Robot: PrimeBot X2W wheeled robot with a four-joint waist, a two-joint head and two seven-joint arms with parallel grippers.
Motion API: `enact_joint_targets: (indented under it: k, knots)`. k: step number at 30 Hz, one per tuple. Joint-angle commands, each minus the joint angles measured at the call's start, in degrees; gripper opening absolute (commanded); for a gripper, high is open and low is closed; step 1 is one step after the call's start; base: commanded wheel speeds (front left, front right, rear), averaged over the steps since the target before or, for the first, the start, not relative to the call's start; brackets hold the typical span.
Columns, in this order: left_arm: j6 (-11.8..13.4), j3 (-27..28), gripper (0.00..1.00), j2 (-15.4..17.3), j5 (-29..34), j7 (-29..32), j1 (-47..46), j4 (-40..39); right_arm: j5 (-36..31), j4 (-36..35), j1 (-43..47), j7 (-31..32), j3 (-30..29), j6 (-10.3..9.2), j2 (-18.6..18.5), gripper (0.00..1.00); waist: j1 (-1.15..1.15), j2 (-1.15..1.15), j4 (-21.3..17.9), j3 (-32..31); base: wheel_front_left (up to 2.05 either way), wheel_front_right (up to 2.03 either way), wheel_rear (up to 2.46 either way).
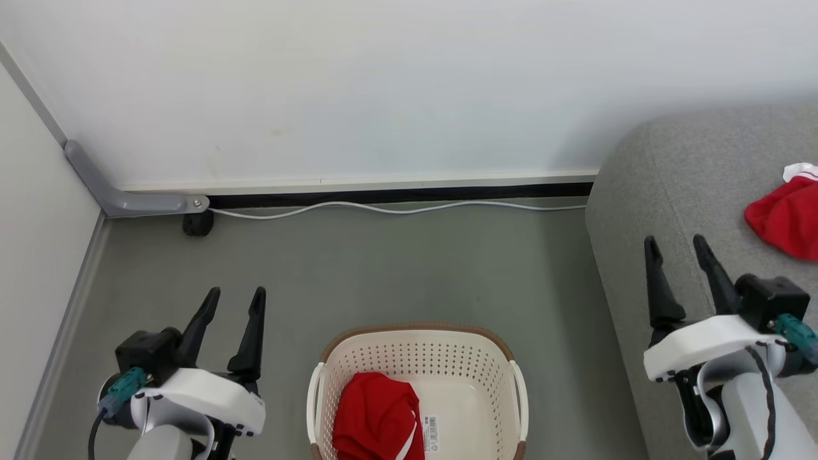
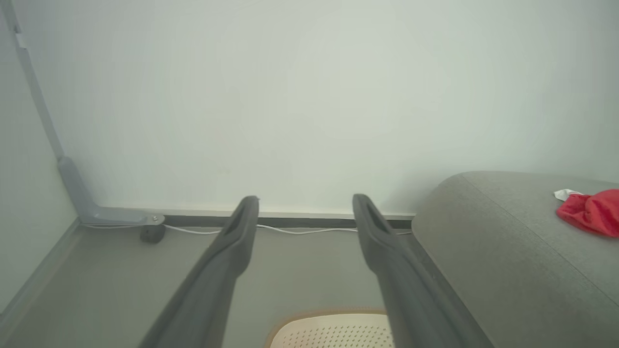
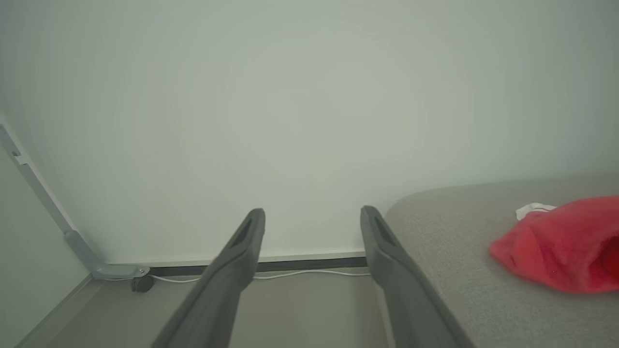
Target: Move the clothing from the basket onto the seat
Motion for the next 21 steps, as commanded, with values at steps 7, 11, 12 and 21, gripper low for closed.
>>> enact_joint_targets:
  k: [7,11,12,21]
  knots:
    - [0.0,7.5,1.00,-0.1,3.8,-0.3,4.0,-1.5,-1.1,-4.1,4.5,-0.4,2.5,0.17,0.9,1.00,0.00,-0.01,0.0,-2.1,0.00,0.00,0.00]
    - [0.6,10.6,1.00,-1.0,5.7,-0.3,6.7,-2.8,-2.3,-5.1,6.6,-0.4,3.1,0.17,1.1,1.00,0.00,-0.01,0.1,-2.5,0.00,0.00,0.00]
    - [0.6,11.3,1.00,-1.3,6.3,-0.3,7.4,-3.3,-2.2,-5.2,7.1,-0.4,3.0,0.17,1.2,1.00,0.00,-0.01,0.1,-2.5,0.00,0.00,0.00]
    - [0.2,15.2,1.00,-3.5,8.9,-0.3,11.6,-6.2,-2.4,-6.2,10.1,-0.4,2.6,0.17,1.8,1.00,0.00,-0.01,0.2,-2.5,0.00,0.00,0.00]
